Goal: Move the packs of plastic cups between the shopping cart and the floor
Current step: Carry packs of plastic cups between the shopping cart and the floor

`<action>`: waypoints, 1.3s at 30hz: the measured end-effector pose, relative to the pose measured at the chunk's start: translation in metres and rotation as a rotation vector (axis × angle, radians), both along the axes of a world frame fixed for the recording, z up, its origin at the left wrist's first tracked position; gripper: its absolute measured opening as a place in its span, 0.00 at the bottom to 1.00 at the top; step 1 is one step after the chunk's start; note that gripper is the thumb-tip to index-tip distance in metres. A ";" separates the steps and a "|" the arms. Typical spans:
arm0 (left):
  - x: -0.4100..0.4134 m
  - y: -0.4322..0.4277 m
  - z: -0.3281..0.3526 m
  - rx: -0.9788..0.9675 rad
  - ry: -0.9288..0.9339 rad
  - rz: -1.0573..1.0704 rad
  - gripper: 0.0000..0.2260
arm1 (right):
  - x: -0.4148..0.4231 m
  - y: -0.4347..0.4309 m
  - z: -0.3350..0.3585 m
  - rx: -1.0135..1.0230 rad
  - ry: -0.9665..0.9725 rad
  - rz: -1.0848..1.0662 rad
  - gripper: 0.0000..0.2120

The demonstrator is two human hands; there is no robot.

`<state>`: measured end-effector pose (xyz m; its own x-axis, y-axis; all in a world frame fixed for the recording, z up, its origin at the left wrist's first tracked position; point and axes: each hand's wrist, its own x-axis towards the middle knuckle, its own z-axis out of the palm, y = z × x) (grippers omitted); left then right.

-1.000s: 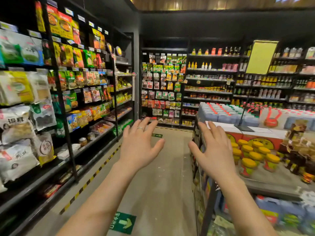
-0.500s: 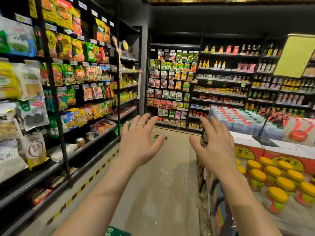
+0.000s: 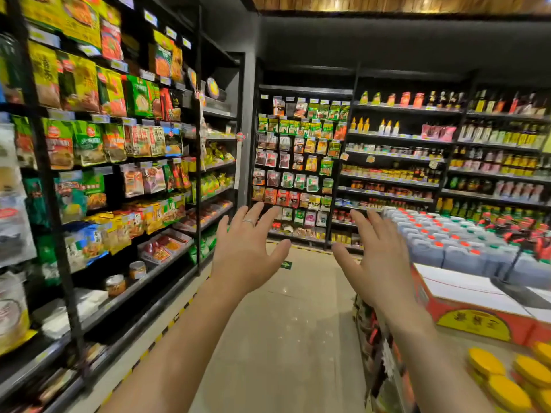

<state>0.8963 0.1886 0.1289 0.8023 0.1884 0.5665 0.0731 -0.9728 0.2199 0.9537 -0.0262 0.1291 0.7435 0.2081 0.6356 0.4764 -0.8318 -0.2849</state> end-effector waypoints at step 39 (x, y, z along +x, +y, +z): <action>0.599 0.264 -0.059 0.080 0.049 0.213 0.33 | 0.628 0.284 -0.056 0.001 0.126 0.144 0.32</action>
<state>1.4949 0.4522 0.0703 0.7763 0.3126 0.5473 0.2874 -0.9484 0.1341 1.5818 0.2580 0.0733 0.7797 0.3175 0.5397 0.5510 -0.7573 -0.3505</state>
